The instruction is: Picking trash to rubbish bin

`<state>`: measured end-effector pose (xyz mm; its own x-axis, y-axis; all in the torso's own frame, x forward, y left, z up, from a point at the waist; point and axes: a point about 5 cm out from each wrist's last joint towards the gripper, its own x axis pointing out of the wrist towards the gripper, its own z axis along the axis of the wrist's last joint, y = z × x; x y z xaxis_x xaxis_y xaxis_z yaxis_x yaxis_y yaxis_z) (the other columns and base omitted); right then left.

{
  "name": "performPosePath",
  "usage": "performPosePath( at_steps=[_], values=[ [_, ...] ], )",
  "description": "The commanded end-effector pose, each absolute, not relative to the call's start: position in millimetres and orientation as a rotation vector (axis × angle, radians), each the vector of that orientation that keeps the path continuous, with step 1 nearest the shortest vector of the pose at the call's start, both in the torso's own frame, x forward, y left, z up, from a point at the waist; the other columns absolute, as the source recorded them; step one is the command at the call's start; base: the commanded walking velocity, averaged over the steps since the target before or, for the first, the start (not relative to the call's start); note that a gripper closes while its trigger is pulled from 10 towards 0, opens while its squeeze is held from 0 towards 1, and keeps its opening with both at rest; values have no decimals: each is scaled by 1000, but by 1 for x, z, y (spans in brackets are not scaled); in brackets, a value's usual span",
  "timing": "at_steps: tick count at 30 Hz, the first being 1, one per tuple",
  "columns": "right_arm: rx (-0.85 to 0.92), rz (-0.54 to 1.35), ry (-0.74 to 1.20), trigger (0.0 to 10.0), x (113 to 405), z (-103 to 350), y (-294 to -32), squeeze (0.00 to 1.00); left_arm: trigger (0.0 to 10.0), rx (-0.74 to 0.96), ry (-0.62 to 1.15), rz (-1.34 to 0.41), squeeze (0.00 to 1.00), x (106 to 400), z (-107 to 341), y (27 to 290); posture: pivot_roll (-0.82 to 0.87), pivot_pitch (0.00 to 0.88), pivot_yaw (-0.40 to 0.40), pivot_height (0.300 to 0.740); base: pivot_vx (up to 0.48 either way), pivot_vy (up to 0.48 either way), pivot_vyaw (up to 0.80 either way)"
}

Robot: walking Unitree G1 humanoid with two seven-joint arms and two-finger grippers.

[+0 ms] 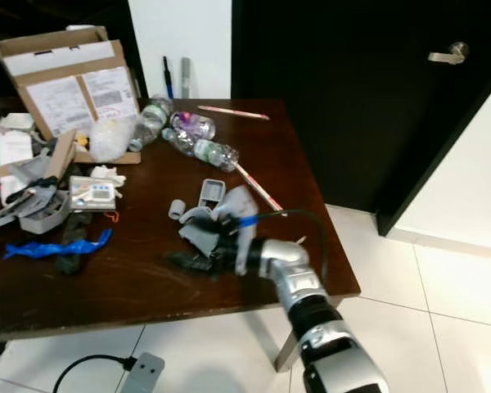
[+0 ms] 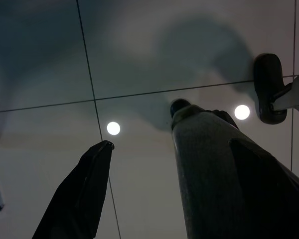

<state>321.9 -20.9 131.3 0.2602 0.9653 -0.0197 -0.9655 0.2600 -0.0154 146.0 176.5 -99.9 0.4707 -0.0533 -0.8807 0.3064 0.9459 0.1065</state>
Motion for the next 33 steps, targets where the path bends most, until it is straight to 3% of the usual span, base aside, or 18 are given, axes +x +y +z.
performPosePath(
  at_steps=[1,12,18,31,32,33],
  values=[
    [-106,1258,23,10000,324,130,-16,0,10000,237,1235,-237,0,99,-116,176,114,111,-100,740,0,0,0],
    [-274,896,106,10000,348,123,-9,0,10000,231,1238,-230,0,96,-116,175,121,119,-112,740,0,0,0],
    [-364,836,213,10000,349,108,-18,0,10000,223,1239,-222,0,95,-117,175,126,121,-117,740,0,0,0],
    [-347,772,299,10000,353,99,-32,0,10000,227,1242,-228,0,94,-117,173,125,116,-122,740,0,0,0],
    [-347,766,306,8000,353,97,-33,0,10000,228,1240,-229,0,95,-117,173,125,116,-122,740,0,0,0],
    [-339,763,314,0,352,96,-33,0,10000,228,1239,-229,0,96,-117,173,122,110,-125,740,0,0,0]
  ],
)
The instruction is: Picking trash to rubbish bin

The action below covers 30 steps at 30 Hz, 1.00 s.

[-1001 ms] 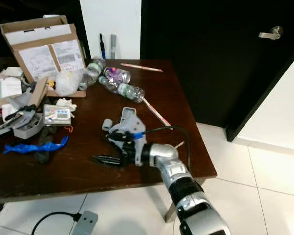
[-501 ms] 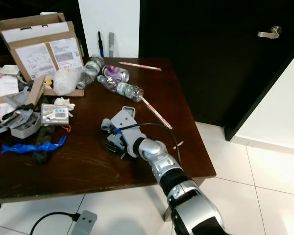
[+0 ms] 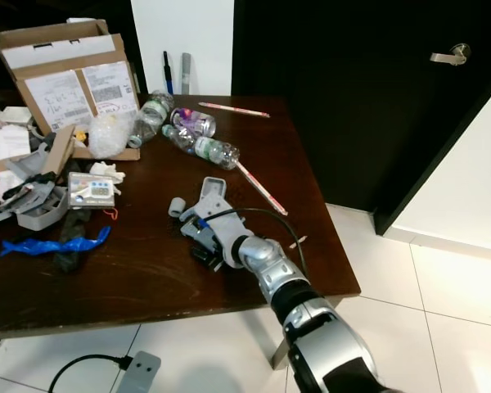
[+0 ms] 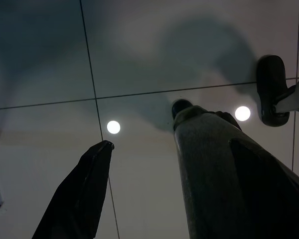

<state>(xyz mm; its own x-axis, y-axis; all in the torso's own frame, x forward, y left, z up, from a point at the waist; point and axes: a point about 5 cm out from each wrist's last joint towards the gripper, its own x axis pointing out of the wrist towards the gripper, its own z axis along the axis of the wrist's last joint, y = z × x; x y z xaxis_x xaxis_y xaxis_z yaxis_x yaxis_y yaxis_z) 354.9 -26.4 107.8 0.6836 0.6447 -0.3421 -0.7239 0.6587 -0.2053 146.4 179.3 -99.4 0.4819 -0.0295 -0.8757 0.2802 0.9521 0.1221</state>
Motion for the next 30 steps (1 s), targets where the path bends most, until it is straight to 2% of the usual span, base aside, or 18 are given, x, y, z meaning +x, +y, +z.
performPosePath(
  at_steps=[1,9,15,20,21,23,24,25,28,30],
  values=[
    [-327,770,316,0,351,94,-32,0,10000,229,1236,-230,0,97,-116,172,122,110,-125,740,0,0,0],
    [-288,775,314,0,350,94,-30,0,10000,228,1234,-230,0,97,-116,172,124,109,-122,740,0,0,0],
    [-170,794,261,0,356,107,-37,0,10000,226,1239,-228,0,96,-116,173,125,111,-121,740,0,0,0],
    [78,865,149,0,362,131,-47,0,10000,225,1238,-227,0,97,-116,173,124,109,-116,740,0,0,0],
    [78,865,149,0,362,131,-47,0,10000,225,1238,-227,0,97,-116,173,124,109,-116,740,0,0,0],
    [259,930,46,0,364,151,-55,0,10000,228,1237,-228,0,97,-116,173,124,109,-116,740,0,0,0],
    [259,930,46,0,364,151,-55,0,10000,228,1237,-228,0,97,-116,173,124,109,-116,740,0,0,0],
    [380,969,-45,0,364,167,-64,0,10000,231,1235,-228,0,98,-116,174,122,106,-109,740,0,0,0],
    [451,966,-101,0,366,176,-73,0,10000,232,1232,-223,0,99,-116,176,123,106,-106,740,0,0,0],
    [545,893,-164,0,373,185,-91,0,10000,231,1228,-209,0,100,-115,178,123,105,-104,740,0,0,0]
  ],
)
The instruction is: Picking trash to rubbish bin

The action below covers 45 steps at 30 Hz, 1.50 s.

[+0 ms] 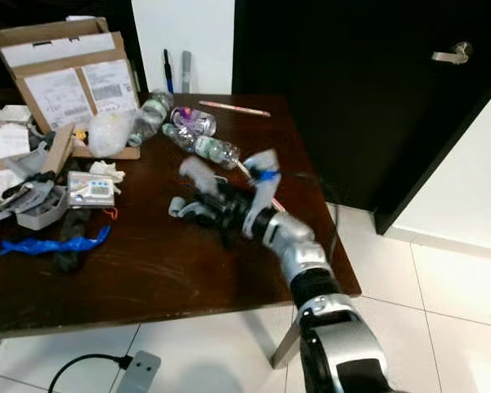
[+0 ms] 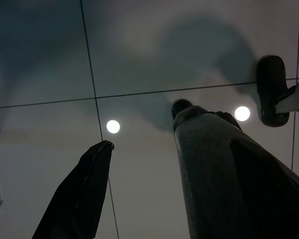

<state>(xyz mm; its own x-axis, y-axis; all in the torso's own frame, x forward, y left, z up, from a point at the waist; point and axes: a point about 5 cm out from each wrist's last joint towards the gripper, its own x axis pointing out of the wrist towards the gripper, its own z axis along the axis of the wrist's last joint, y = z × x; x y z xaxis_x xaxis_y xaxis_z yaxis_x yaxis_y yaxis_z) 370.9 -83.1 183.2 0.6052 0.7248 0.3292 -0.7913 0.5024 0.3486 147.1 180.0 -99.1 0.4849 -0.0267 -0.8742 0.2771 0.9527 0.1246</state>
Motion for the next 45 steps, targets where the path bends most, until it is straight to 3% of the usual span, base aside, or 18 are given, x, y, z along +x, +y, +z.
performPosePath(
  at_steps=[1,2,4,7,9,10,12,16,18,19,20,26,27,28,29,36,41,45],
  values=[
    [596,798,-196,0,380,189,-108,0,10000,231,1227,-198,0,100,-115,180,124,106,-103,740,0,0,0],
    [596,798,-196,0,380,189,-108,0,10000,231,1227,-198,0,100,-115,180,124,106,-103,740,0,0,0],
    [678,513,-221,0,392,191,-155,0,10000,225,1224,-169,0,100,-115,184,126,107,-101,740,0,0,0],
    [703,403,-220,0,395,189,-173,0,10000,222,1222,-159,0,100,-114,185,126,107,-101,740,0,0,0],
    [687,92,-219,0,391,184,-227,0,10000,217,1220,-150,0,99,-114,187,132,108,-101,740,0,0,0],
    [687,92,-219,0,391,184,-227,0,10000,217,1220,-150,0,99,-114,187,132,108,-101,740,0,0,0],
    [613,-206,-190,0,374,172,-284,0,10000,212,1224,-148,0,97,-115,188,135,108,-100,740,0,0,0],
    [583,-306,-169,0,364,166,-304,0,10000,211,1225,-146,0,96,-115,188,135,108,-100,740,0,0,0],
    [447,-557,-18,0,330,134,-348,0,10000,210,1232,-145,0,94,-115,188,126,106,-98,740,0,0,0],
    [447,-557,-18,0,330,134,-348,0,10000,210,1232,-145,0,94,-115,188,126,106,-98,740,0,0,0],
    [310,-731,178,0,291,94,-371,0,10000,211,1236,-148,0,92,-116,188,117,104,-97,740,0,0,0],
    [185,-797,434,0,251,43,-370,0,10000,216,1235,-157,0,93,-116,188,111,102,-96,740,0,0,0],
    [186,-809,519,2431,236,24,-364,0,10000,219,1232,-160,0,94,-115,188,108,100,-95,740,0,0,0],
    [186,-809,519,2431,236,24,-364,0,10000,219,1232,-160,0,94,-115,188,108,100,-95,740,0,0,0],
    [169,-816,626,10000,217,2,-356,0,10000,223,1228,-163,0,95,-115,188,109,99,-94,740,0,0,0],
    [90,-719,909,10000,169,-52,-317,0,10000,214,1212,-106,0,100,-113,193,106,90,-91,740,0,0,0],
    [42,-659,956,10000,165,-59,-308,0,10000,189,1210,-52,0,101,-113,196,113,87,-90,740,0,0,0],
    [-37,-558,1009,10000,162,-65,-298,0,10000,104,1241,140,0,92,-113,210,120,85,-96,740,0,0,0]
  ],
)
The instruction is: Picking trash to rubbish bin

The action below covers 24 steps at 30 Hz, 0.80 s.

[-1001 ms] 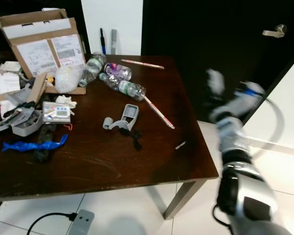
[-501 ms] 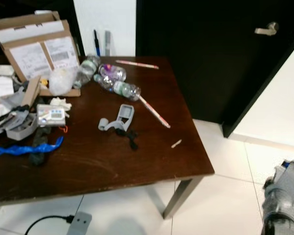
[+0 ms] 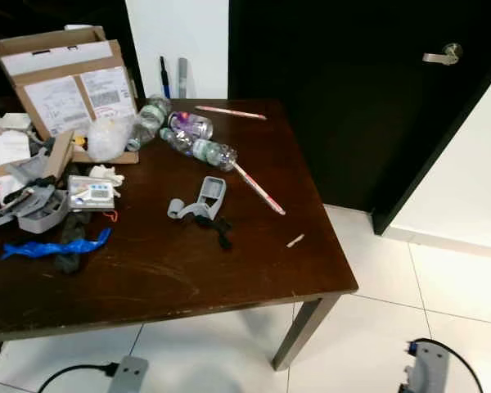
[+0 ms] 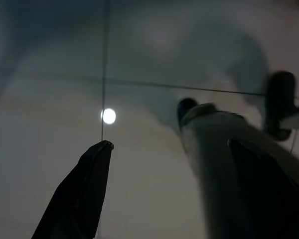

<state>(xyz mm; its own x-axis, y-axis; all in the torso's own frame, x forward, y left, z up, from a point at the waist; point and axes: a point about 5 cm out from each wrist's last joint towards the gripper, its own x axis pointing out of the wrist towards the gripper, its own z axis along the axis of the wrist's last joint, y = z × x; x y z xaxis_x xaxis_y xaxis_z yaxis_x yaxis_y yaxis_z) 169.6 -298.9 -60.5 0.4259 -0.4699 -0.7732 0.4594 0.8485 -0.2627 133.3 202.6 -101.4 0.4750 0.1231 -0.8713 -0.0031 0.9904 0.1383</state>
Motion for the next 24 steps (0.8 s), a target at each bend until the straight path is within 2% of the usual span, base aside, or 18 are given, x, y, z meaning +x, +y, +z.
performPosePath(
  at_steps=[1,3,8,11,13,15,16,17,18,19,21,22,23,24],
  values=[
    [-52,-539,1017,10000,162,-65,-296,0,10000,60,1249,223,0,88,-113,216,124,84,-99,740,0,0,0],
    [-59,-531,1021,10000,162,-66,-295,0,10000,30,1254,284,0,85,-113,220,126,83,-100,740,0,0,0],
    [-91,-477,1037,10000,163,-68,-289,0,10000,-86,1270,700,0,46,-107,268,135,84,-104,740,0,0,0],
    [-97,-468,1039,10000,163,-68,-289,0,10000,-106,1259,786,0,37,-104,280,135,84,-104,740,0,0,0],
    [-115,-442,1045,10000,164,-69,-286,0,10000,-149,1206,988,0,22,-95,304,156,92,-108,740,0,0,0],
    [-115,-442,1045,10000,164,-69,-286,0,10000,-149,1206,988,0,22,-95,304,156,92,-108,740,0,0,0],
    [-120,-433,1048,10000,165,-69,-285,0,10000,-163,1180,1070,0,15,-90,315,156,92,-108,740,0,0,0],
    [-127,-420,1051,10000,165,-69,-283,0,10000,-174,1131,1173,0,8,-83,329,182,101,-115,740,0,0,0],
    [-137,-398,1056,10000,166,-70,-280,0,10000,-177,1012,1324,0,2,-67,356,195,106,-122,740,0,0,0],
    [-137,-398,1056,10000,166,-70,-280,0,10000,-177,1012,1324,0,2,-67,356,195,106,-122,740,0,0,0],
    [-160,-358,1068,10000,167,-71,-275,0,10000,-150,740,1539,0,0,-29,405,218,110,-133,740,0,0,0],
    [-160,-358,1068,10000,167,-71,-275,0,10000,-150,740,1539,0,0,-29,405,218,110,-133,740,0,0,0],
    [-167,-345,1072,10000,168,-72,-274,0,10000,-118,638,1589,0,2,-13,421,222,110,-135,740,0,0,0],
    [-167,-345,1072,10000,168,-72,-274,0,10000,-118,638,1589,0,2,-13,421,222,110,-135,740,0,0,0]
  ],
)
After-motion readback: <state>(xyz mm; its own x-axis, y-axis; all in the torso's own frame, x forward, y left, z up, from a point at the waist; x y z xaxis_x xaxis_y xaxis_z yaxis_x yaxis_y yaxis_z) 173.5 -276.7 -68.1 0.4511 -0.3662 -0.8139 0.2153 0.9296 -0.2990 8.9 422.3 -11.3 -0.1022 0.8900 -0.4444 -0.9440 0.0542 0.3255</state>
